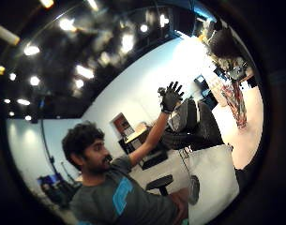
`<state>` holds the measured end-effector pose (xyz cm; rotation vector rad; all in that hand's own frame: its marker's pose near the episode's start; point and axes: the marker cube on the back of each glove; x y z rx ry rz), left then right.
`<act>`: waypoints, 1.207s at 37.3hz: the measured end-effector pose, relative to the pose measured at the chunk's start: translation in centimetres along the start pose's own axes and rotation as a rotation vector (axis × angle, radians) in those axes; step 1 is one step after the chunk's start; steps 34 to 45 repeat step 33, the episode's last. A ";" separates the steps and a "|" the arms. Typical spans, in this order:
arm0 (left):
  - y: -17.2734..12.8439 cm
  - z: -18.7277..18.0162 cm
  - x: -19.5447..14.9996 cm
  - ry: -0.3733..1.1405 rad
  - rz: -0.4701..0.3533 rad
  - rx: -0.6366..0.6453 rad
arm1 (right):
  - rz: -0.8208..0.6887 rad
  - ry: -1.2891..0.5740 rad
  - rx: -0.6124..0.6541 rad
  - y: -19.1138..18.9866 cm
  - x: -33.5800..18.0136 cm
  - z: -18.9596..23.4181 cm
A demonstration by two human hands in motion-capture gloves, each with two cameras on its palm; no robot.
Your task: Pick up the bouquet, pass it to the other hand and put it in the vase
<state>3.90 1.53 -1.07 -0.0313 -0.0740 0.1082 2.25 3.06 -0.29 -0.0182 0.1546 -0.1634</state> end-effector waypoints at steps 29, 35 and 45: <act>0.5 0.9 0.2 -0.023 0.004 -0.009 | -0.176 0.102 0.017 2.5 2.7 -1.2; 0.0 0.0 -1.1 -0.170 0.111 -0.014 | -0.151 0.093 0.018 3.2 4.0 -1.2; 0.0 0.0 -1.1 -0.170 0.111 -0.014 | -0.151 0.093 0.018 3.2 4.0 -1.2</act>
